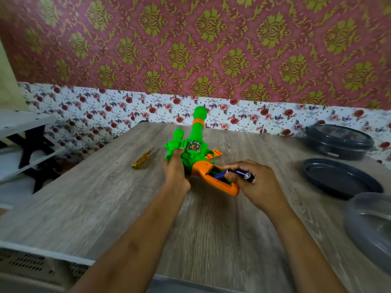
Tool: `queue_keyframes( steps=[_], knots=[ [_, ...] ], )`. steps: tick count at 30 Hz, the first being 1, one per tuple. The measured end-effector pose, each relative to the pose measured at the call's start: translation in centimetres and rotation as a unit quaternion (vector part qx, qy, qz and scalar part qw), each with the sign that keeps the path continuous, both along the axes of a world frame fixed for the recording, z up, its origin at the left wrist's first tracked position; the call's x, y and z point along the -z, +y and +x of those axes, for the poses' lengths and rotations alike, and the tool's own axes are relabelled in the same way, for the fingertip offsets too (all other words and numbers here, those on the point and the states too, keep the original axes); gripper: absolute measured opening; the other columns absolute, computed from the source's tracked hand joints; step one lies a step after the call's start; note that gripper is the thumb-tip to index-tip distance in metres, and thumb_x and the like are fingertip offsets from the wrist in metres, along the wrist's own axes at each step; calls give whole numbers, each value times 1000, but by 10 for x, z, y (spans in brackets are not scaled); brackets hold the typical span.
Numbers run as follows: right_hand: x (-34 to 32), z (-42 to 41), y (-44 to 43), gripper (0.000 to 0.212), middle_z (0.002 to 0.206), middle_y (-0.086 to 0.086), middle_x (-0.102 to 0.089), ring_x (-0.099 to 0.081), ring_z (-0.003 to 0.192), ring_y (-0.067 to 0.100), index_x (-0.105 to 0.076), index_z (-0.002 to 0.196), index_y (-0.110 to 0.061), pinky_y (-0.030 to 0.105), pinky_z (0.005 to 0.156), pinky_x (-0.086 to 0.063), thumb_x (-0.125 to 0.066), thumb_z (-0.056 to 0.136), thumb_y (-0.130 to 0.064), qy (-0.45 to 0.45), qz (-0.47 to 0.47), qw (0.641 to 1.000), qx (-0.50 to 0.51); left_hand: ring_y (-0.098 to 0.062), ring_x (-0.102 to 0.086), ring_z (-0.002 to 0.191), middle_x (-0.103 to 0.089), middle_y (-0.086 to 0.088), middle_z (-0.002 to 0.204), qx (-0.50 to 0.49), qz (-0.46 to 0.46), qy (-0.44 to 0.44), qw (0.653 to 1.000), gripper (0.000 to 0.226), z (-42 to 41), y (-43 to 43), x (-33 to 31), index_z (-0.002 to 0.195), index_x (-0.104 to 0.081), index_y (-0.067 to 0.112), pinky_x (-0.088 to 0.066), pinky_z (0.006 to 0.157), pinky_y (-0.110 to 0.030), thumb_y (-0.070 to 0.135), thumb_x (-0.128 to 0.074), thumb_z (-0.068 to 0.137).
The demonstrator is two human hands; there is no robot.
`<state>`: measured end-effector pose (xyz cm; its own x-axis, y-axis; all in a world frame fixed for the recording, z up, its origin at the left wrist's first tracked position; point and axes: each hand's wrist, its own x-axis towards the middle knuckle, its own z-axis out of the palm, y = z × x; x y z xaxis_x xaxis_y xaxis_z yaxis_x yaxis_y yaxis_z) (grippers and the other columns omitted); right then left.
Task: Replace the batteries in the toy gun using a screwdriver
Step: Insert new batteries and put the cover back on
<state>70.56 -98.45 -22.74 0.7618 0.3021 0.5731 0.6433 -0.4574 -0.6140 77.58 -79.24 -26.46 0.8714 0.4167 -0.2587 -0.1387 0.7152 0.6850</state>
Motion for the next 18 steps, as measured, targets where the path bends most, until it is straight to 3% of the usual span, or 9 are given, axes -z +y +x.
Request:
queue_keyframes(
  steps=[5,11,18],
  knots=[
    [-6,-6,0,24,84,-22,-64,-58,82,-13,-68,82,-31,2,70,-42,-70,78,-8,56,31,998,-24,-30,-67,100,-67,-14,115,5,-7,-15,1000,45,4,1,1,127,-53,13,-57,74,-39,18,-63,83],
    [-13,-9,-2,23,82,-21,-66,-61,80,-11,-71,84,-26,3,70,-44,-72,76,-5,77,58,995,-26,-32,-66,99,-67,-15,115,25,-11,-27,999,41,5,-4,2,126,-55,10,-56,76,-40,15,-58,86],
    [-10,-14,6,22,78,-14,-65,-60,76,3,-67,71,-27,10,61,-45,-79,68,-9,107,43,993,34,-32,-67,99,-68,-14,112,37,4,-9,999,46,6,-6,5,126,-54,13,-57,79,-44,18,-63,81]
  ],
)
